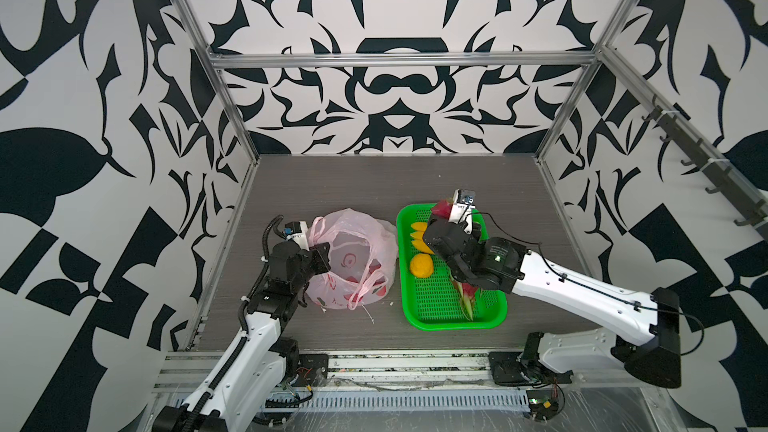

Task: Untie the knot of the plastic bag and take out the fruit
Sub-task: 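Carry the dragon fruit over the green basket with the right gripper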

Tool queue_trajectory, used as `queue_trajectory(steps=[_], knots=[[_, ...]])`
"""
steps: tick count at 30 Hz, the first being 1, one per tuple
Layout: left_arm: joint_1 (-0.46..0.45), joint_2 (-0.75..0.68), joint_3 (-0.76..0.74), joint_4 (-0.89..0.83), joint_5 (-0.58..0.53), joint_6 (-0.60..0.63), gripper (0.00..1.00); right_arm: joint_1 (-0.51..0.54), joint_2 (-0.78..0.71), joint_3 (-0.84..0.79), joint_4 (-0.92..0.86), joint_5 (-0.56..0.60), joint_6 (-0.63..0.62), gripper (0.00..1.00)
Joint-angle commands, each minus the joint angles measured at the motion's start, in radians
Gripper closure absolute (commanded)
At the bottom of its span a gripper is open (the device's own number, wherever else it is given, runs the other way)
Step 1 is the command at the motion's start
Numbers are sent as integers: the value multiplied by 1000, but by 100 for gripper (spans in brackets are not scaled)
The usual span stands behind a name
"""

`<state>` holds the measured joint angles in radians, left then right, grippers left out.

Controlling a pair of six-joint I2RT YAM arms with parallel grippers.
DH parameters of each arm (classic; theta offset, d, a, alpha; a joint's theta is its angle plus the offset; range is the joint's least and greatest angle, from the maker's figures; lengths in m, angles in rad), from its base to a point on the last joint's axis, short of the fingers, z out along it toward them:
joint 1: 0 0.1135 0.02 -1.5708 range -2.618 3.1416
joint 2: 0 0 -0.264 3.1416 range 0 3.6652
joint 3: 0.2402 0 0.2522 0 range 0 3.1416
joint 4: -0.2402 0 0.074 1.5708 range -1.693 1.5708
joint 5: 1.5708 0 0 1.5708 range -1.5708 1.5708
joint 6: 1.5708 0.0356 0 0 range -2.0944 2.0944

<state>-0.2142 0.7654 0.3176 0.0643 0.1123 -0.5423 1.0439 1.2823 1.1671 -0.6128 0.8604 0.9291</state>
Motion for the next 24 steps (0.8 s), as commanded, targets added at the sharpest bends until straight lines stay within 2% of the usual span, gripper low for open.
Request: queue_trajectory(steps=[1, 8, 24], knots=[[1, -5, -24, 26, 3, 4, 100, 30, 13, -13, -67, 60, 145, 84], [2, -26, -29, 7, 3, 7, 100, 96, 69, -16, -191, 93, 376, 84], [1, -37, -37, -1, 4, 6, 100, 120, 123, -98, -211, 45, 560, 83]])
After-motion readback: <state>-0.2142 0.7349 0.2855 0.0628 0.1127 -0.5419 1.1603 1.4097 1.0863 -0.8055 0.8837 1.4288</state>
